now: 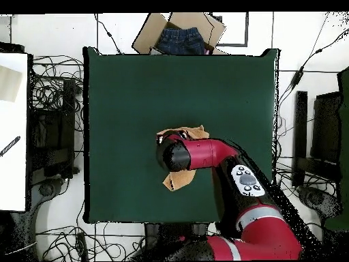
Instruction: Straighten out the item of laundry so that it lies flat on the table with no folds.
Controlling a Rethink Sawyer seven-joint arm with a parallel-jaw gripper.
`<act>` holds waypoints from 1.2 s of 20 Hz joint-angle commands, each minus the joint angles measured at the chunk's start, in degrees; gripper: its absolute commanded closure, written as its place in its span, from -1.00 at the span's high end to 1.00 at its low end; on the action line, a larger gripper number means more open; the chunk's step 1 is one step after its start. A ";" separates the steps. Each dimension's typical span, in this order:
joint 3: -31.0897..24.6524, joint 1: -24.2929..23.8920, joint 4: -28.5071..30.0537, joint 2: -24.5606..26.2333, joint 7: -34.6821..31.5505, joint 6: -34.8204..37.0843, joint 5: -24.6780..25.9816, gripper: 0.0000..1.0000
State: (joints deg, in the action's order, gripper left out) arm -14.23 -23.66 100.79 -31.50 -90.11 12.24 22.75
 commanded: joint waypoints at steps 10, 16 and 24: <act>3.05 10.06 -6.39 4.70 -5.46 -0.82 2.63 1.00; 5.97 13.06 -8.20 5.83 -7.09 -3.64 2.84 1.00; -3.80 3.10 -6.87 6.49 -0.27 1.78 1.43 1.00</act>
State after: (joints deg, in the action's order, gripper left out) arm -13.66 -16.15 95.55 -26.67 -90.12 11.79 22.75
